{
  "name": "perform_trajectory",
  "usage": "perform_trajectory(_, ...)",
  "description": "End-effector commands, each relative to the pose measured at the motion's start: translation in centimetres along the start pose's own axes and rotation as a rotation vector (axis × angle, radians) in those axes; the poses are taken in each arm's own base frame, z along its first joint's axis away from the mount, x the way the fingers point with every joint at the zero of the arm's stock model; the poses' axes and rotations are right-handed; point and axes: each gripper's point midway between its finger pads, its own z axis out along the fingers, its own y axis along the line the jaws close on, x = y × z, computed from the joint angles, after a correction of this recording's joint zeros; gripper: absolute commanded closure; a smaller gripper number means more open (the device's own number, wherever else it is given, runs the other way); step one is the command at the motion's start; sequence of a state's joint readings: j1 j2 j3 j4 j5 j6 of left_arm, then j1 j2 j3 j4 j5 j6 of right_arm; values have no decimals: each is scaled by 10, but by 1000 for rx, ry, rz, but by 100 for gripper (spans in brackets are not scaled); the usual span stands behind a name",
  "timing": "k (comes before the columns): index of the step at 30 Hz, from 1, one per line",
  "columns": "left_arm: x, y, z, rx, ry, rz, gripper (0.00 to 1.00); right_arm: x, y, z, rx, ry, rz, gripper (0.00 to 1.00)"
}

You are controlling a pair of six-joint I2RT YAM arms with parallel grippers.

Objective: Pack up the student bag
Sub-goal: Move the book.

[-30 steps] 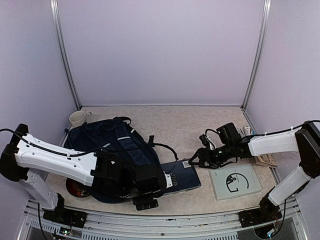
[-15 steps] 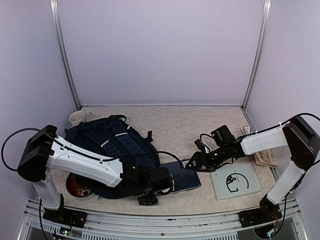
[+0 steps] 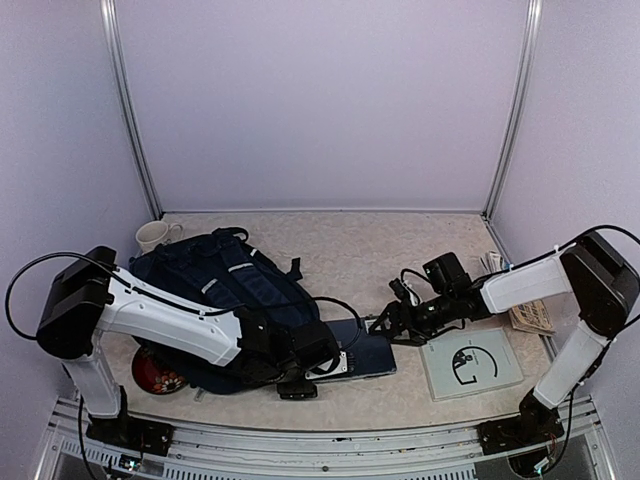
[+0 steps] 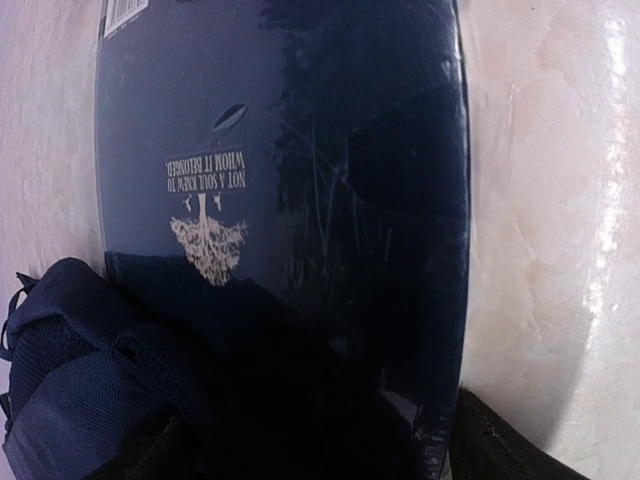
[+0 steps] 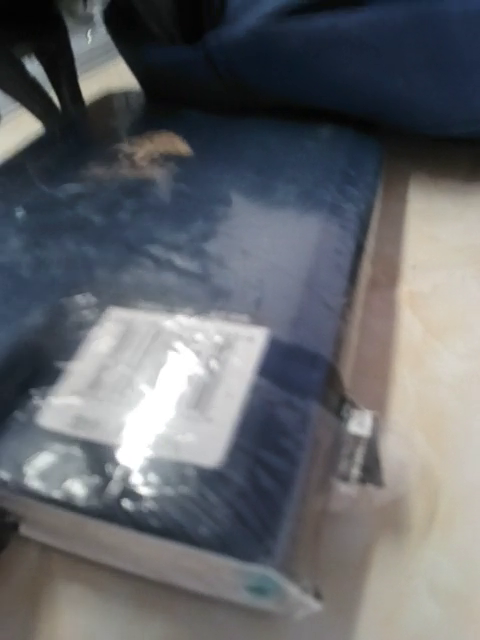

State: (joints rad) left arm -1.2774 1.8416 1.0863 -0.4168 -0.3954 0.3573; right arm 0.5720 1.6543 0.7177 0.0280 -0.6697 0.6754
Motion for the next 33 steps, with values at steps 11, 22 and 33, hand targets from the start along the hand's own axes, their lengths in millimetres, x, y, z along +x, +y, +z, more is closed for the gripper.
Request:
perform_trajectory(11,12,-24,35,146,-32,13,21,6,103,-47,-354,-124,-32,20)
perform_trajectory(22,-41,-11,-52,234,-175,-264,16,7,25,-20,22,-104,10,19)
perform_trajectory(33,-15,-71,-98,544,-77,-620,23,5,3,-13,132,-90,-5,19)
